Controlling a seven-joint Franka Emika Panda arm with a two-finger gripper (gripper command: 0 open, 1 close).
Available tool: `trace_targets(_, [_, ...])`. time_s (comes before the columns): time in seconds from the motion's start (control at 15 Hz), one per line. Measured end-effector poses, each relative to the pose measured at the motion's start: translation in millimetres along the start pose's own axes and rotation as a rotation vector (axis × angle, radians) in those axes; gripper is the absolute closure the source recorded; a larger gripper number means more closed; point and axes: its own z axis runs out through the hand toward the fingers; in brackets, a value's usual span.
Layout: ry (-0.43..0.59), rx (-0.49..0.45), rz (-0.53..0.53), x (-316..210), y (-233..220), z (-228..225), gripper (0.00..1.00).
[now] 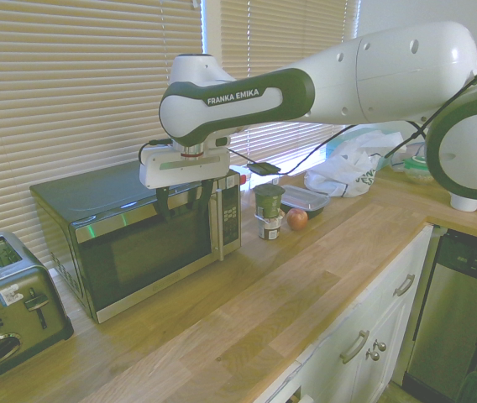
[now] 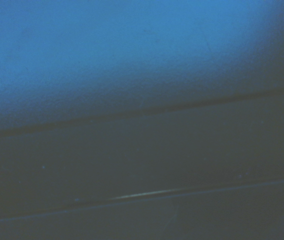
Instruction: Close the microwave
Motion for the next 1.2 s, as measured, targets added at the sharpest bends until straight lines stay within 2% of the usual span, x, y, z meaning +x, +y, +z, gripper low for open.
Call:
trace_targets(0.47, [-0.048,-0.018,-0.041,-22.9,79.5,-33.0,0.00])
trace_targets(0.8, [-0.079,-0.063,-0.060,-37.4,153.5,2.3,0.00])
trace_targets(1.2, [-0.104,-0.095,-0.102,-85.5,246.0,31.8,0.00])
